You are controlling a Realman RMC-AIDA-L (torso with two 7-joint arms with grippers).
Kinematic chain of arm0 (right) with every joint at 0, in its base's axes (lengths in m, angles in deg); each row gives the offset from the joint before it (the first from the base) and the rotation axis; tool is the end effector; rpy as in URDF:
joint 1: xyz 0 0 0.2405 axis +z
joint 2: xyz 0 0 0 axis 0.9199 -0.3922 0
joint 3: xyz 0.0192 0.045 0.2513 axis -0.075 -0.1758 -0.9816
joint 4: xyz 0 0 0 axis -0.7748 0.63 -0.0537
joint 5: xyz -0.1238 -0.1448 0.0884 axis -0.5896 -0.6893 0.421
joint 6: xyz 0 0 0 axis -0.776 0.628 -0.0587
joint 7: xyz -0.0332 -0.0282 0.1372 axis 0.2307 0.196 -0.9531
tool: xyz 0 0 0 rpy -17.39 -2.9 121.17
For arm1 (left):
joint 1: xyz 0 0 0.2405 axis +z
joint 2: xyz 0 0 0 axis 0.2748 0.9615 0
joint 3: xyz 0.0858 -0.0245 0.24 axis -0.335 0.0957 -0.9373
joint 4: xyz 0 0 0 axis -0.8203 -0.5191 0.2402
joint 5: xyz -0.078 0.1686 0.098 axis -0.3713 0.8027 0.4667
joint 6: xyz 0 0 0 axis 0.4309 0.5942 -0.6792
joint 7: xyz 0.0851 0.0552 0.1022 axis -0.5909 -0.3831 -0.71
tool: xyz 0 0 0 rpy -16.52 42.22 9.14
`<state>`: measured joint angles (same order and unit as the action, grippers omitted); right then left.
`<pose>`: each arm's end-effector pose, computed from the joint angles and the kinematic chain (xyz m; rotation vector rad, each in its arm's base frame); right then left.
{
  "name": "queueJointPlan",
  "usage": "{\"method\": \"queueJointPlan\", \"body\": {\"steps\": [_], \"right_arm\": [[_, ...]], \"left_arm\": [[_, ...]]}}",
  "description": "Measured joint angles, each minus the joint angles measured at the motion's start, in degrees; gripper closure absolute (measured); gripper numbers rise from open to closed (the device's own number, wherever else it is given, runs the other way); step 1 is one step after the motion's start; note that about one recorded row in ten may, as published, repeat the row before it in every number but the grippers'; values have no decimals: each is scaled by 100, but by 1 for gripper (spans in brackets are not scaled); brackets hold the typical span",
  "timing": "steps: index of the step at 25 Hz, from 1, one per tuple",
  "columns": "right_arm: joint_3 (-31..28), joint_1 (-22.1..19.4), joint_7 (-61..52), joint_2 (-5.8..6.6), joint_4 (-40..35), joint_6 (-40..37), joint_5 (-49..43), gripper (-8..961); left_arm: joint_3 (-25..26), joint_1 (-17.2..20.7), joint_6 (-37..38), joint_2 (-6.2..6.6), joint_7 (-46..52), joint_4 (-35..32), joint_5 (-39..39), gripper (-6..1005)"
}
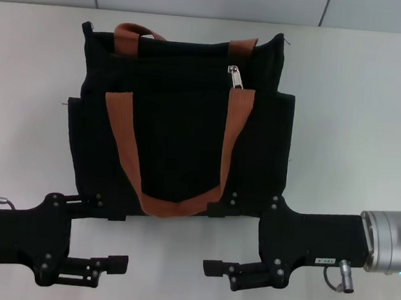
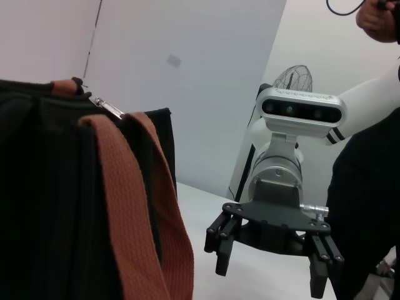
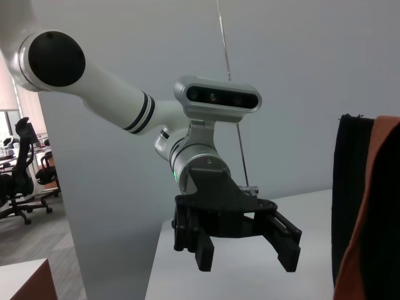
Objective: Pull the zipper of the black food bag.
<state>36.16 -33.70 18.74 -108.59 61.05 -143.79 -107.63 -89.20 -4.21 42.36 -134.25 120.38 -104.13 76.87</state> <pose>0.2394 0.2637 -0.0745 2.9446 -0.2116 -0.9636 -0.3014 0.2315 0.0058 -2.9349 -0.5143 -0.9255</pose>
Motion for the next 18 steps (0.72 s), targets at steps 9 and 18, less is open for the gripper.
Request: {"method": "queueJointPlan", "body": {"steps": [9, 18], "right_arm": [[-22, -32, 166, -10, 171, 79, 31, 144], [-26, -23, 170, -10, 221, 131, 91, 144]], "left_arm": [[88, 14, 44, -27, -56, 10, -28, 220], [86, 50, 55, -47, -205, 21, -29, 220]]}}
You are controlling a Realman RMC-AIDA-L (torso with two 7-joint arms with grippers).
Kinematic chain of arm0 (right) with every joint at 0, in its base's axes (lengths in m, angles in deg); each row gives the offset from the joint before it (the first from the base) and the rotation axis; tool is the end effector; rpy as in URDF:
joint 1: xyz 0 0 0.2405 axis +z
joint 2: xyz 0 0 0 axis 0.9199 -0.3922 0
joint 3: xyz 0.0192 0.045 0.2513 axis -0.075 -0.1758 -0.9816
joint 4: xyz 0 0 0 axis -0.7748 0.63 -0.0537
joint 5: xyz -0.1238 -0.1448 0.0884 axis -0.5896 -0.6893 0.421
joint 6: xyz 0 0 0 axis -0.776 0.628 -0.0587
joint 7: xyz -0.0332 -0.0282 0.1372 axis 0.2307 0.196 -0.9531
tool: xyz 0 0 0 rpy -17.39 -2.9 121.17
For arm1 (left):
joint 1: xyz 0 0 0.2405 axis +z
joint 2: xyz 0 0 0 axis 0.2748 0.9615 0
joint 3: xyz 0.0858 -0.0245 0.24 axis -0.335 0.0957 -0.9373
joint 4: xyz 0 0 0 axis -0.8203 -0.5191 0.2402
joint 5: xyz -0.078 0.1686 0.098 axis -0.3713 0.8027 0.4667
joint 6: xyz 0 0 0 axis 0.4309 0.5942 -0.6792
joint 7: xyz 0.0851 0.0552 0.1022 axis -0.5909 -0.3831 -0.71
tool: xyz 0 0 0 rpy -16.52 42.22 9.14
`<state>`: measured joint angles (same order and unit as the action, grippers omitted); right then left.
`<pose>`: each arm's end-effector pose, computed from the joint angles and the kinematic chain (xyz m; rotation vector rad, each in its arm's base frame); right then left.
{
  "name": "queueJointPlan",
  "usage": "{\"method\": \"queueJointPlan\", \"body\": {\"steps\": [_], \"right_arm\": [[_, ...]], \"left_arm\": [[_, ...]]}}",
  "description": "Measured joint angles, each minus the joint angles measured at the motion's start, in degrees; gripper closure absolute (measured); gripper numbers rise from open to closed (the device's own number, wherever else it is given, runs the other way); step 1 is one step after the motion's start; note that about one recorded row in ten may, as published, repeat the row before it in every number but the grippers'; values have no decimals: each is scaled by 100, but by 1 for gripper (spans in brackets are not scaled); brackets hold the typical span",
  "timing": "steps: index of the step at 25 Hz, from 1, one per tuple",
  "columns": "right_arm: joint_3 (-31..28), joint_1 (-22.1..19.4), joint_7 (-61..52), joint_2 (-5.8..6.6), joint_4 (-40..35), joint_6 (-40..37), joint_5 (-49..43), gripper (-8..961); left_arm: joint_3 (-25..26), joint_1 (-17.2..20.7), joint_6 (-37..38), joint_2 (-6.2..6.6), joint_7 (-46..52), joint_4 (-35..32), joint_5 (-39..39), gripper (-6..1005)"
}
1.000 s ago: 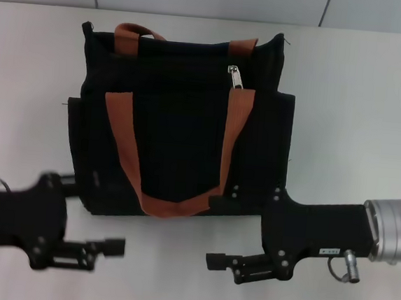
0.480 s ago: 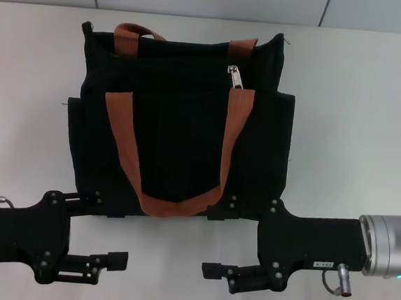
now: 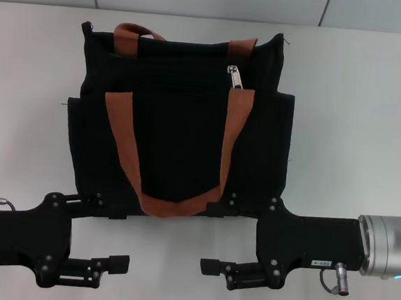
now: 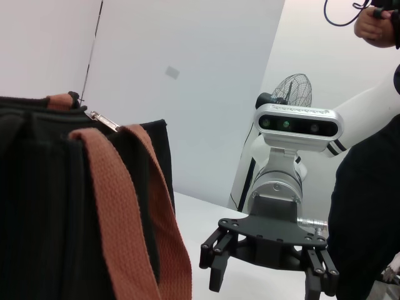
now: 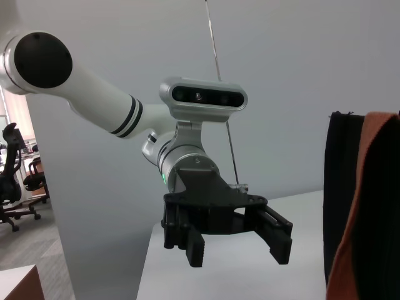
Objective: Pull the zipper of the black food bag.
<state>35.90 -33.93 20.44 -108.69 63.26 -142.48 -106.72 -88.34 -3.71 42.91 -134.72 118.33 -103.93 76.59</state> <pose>0.2423 0.2605 -0.0795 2.9598 -0.2400 -0.9843 -0.3008 0.2285 0.0047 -2.9131 -0.4754 -0.9562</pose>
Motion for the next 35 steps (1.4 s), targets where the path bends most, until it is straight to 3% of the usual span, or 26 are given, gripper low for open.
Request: {"method": "queueJointPlan", "body": {"steps": [35], "right_arm": [[0, 11, 8, 0, 9, -46, 85, 143]], "left_arm": [[-6, 23, -1, -54, -28, 0, 8, 220]]}}
